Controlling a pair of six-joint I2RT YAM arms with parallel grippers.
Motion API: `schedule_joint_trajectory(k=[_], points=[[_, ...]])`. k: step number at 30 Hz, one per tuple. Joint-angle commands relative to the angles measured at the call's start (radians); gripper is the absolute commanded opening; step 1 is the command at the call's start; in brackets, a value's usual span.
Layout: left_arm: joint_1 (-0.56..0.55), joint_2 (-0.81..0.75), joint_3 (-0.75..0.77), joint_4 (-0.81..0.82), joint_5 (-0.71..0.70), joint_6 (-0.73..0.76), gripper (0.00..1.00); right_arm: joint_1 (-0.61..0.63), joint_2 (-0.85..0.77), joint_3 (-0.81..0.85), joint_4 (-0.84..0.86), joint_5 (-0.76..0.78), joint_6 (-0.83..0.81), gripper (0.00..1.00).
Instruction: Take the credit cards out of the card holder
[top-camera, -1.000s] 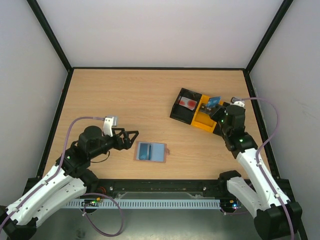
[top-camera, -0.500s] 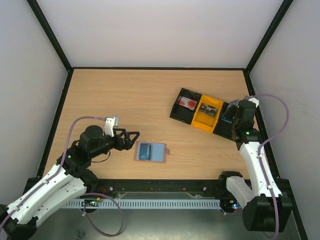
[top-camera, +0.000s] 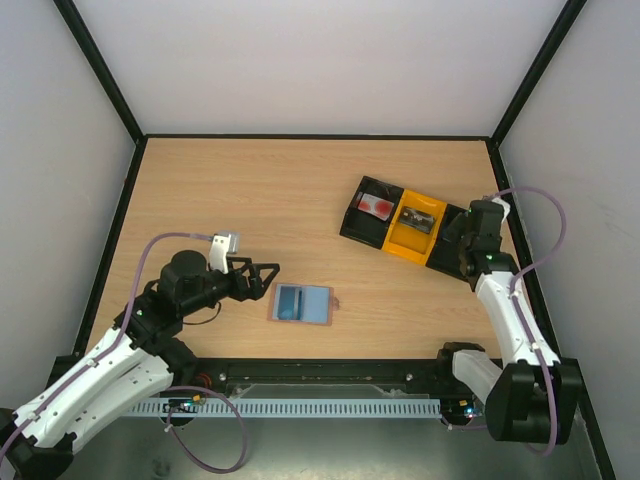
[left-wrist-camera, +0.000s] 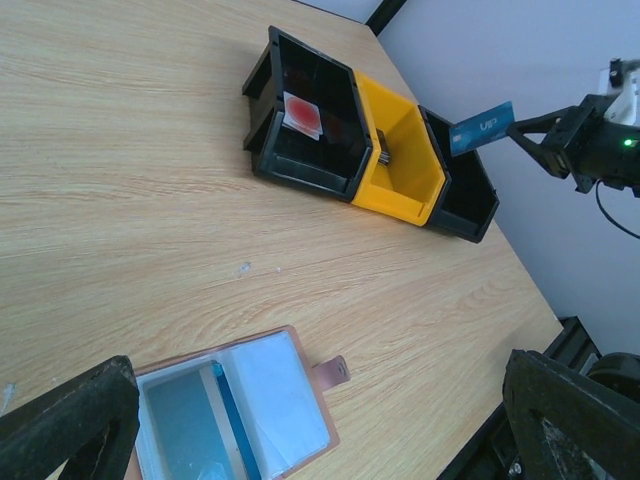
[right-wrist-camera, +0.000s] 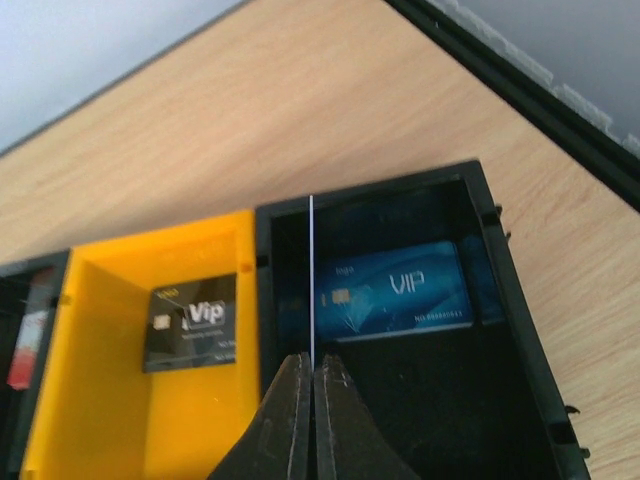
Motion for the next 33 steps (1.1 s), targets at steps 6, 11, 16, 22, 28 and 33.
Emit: schedule_joint_trajectory(k=[6,11,16,22,28,33], points=[[0.001,0.017,0.032,0.007,0.015,0.016,1.0,-0.026,0.055,-0.075,0.091,-0.037,-0.039,0.02],[0.001,0.018,0.036,0.002,0.011,0.016,1.0,-0.041,0.046,-0.148,0.265,-0.112,-0.095,0.02],[0.002,0.03,0.037,0.0,0.008,0.016,1.0,-0.049,0.075,-0.156,0.307,-0.134,-0.102,0.02],[0.002,0.041,0.043,-0.01,0.006,0.016,1.0,-0.112,0.154,-0.166,0.368,-0.244,-0.096,0.02],[0.001,0.044,0.043,-0.009,0.012,0.017,1.0,-0.13,0.21,-0.182,0.426,-0.297,-0.1,0.02],[0.001,0.044,0.043,-0.007,0.018,0.017,1.0,-0.133,0.24,-0.196,0.474,-0.293,-0.118,0.02]])
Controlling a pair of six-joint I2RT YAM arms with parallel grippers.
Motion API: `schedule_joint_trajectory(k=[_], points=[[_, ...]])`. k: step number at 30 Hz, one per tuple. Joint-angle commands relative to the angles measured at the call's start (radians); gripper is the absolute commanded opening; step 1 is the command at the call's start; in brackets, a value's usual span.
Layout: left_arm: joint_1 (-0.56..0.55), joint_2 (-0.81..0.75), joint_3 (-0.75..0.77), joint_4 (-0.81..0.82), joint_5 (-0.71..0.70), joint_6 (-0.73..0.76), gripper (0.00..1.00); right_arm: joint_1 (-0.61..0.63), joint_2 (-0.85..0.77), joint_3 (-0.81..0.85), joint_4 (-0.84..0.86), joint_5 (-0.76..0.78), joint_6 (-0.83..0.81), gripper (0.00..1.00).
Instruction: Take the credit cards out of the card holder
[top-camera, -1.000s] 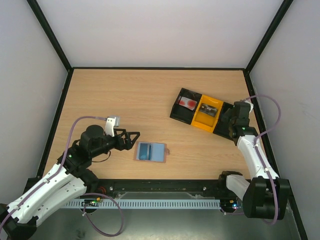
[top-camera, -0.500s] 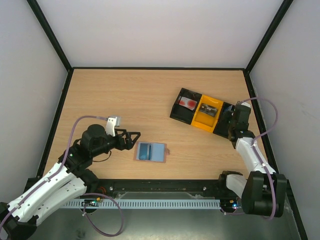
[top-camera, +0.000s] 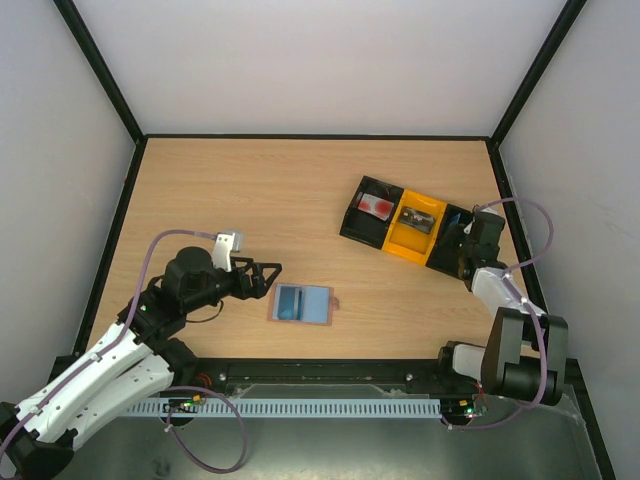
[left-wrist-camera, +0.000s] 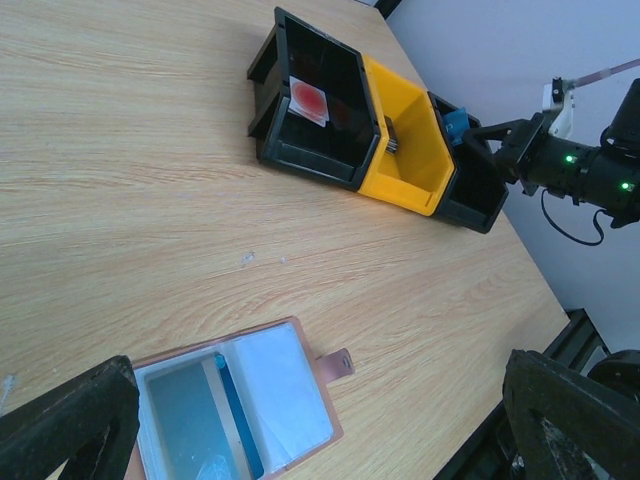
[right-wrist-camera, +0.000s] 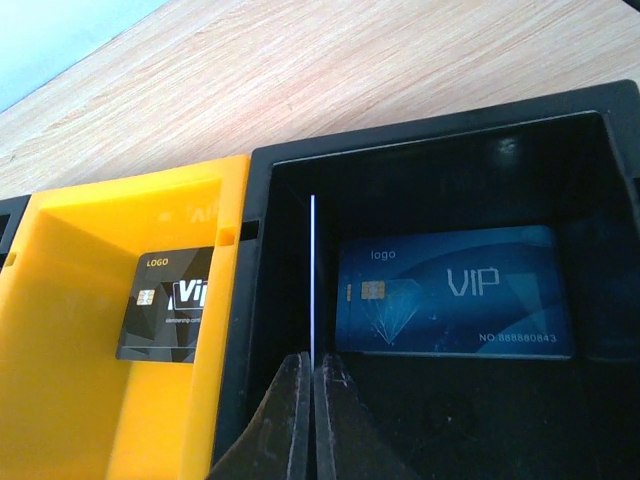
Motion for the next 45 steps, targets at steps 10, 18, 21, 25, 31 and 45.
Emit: schedule_joint_trajectory(k=[10,18,21,25,31,45], points=[[0.001,-0.01,0.025,-0.001,0.025,0.008,1.0,-0.005,0.076,-0.027,0.148,-0.012,-0.039,0.02],[0.001,-0.013,0.018,0.0,0.046,-0.005,1.0,-0.005,0.086,-0.021,0.15,0.034,-0.041,0.07],[0.001,-0.011,0.022,-0.002,0.05,-0.004,1.0,-0.005,0.096,-0.022,0.162,0.051,-0.048,0.06],[0.001,-0.013,0.022,-0.004,0.054,-0.005,1.0,-0.005,0.123,-0.012,0.167,0.058,-0.045,0.07],[0.001,-0.015,0.017,0.001,0.051,-0.008,1.0,-0.005,0.132,-0.007,0.176,0.075,-0.051,0.02],[0.001,-0.004,0.017,0.009,0.054,0.004,1.0,-0.007,0.103,-0.036,0.252,0.066,-0.04,0.02]])
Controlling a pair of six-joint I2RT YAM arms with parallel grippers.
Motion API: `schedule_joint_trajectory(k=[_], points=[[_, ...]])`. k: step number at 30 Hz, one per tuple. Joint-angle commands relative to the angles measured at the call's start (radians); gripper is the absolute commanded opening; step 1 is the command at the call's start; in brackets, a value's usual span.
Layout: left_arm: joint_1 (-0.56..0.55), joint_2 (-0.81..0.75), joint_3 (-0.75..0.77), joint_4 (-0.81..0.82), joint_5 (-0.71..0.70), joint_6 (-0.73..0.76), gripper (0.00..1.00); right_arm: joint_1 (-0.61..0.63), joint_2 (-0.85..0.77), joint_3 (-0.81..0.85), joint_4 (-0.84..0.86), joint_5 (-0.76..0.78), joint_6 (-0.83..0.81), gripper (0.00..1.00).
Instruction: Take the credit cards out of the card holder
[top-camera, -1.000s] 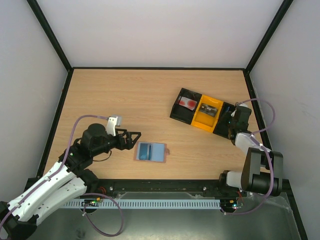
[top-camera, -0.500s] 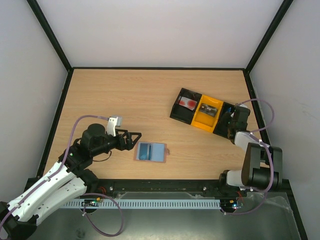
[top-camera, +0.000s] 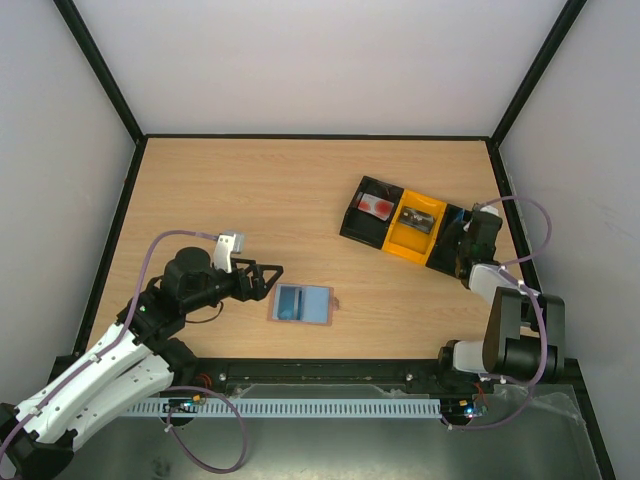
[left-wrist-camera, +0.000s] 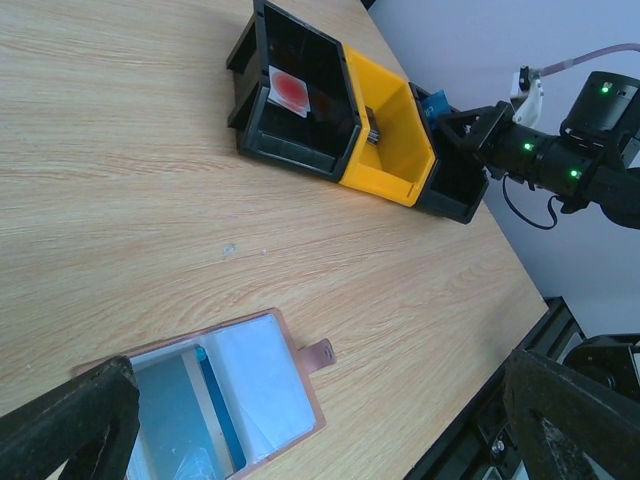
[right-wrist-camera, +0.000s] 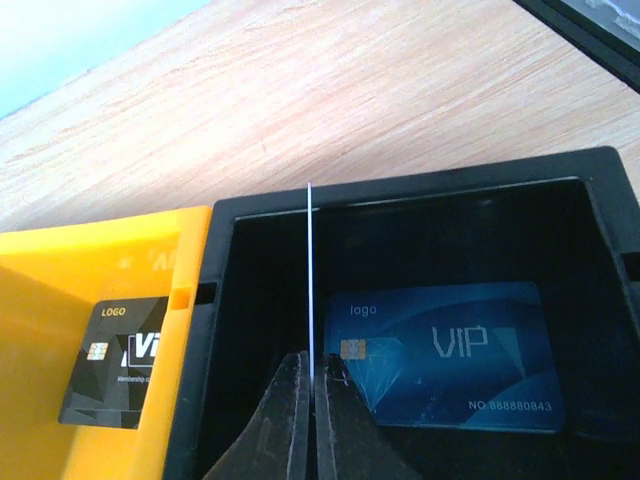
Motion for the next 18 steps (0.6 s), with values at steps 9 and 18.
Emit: schedule_joint_trajectory(k=[9,18], points=[[0.001,0.009,0.03,-0.003,0.009,0.024,1.0,-0.006,0.043,-0.002,0.069,0.015,0.017,0.04],[0.001,-0.002,0.04,-0.019,-0.003,0.029,1.0,-0.006,0.034,0.048,-0.025,0.092,0.043,0.15]])
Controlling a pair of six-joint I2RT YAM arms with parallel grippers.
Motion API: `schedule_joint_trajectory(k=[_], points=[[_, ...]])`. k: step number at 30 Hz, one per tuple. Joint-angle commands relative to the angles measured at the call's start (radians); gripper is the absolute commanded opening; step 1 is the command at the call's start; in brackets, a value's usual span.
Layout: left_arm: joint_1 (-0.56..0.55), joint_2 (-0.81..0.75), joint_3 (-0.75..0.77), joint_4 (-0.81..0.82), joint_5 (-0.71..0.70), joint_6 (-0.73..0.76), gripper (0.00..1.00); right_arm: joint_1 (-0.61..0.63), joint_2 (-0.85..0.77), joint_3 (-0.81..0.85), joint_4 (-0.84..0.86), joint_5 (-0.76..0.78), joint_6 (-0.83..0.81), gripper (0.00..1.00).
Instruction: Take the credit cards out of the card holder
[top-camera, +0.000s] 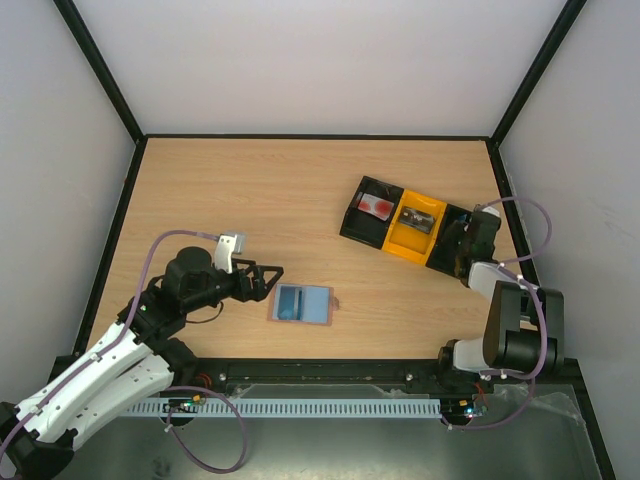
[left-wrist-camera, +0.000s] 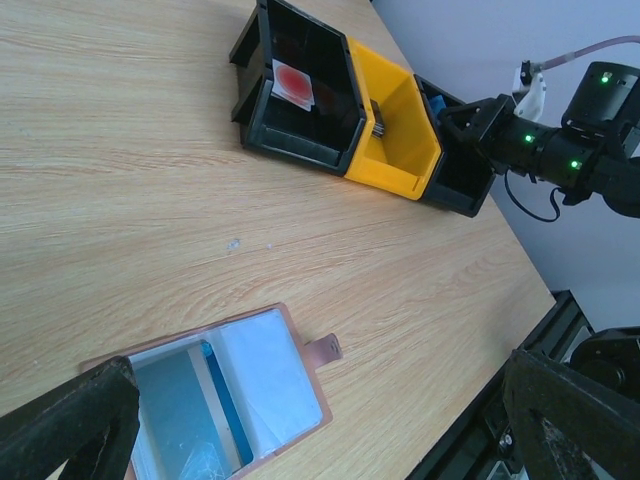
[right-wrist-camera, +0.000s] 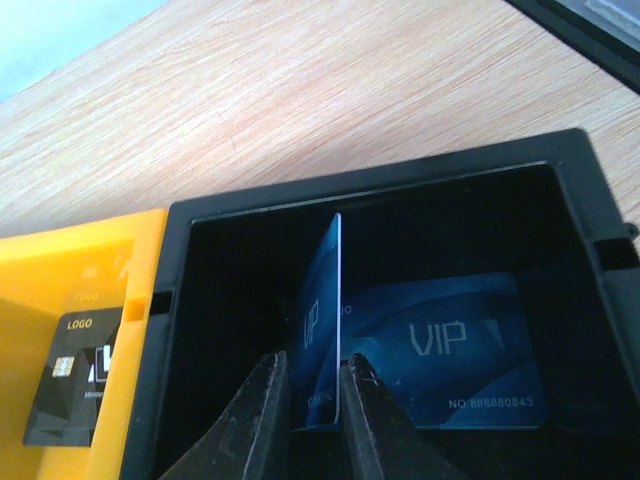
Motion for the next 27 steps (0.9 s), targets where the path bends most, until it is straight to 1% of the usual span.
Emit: schedule_joint_trajectory(k=[1,4,9,14,16,21,27], points=[[0.001,-0.009,0.038,-0.012,-0.007,0.016,1.0,-0.005,-0.001,0.061,-0.074,0.075,0.019,0.17],[0.001,-0.006,0.037,-0.012,-0.012,0.012,1.0,-0.005,0.007,0.109,-0.145,0.116,0.033,0.24],[0.001,0.008,0.035,-0.01,-0.004,0.011,1.0,-0.005,0.026,0.193,-0.25,0.227,0.077,0.3],[0.001,0.019,0.034,-0.014,-0.019,0.003,1.0,-0.005,0.055,0.279,-0.346,0.264,0.127,0.37],[0.001,0.027,0.034,-0.022,-0.04,-0.01,1.0,-0.005,0.06,0.311,-0.389,0.24,0.148,0.39],[0.001,0.062,0.039,-0.041,-0.084,-0.031,1.0,-0.003,0.045,0.352,-0.466,0.091,0.215,0.44],[0.001,0.136,0.033,-0.045,-0.093,-0.067,1.0,0.022,-0.031,0.337,-0.539,-0.048,0.249,0.43]])
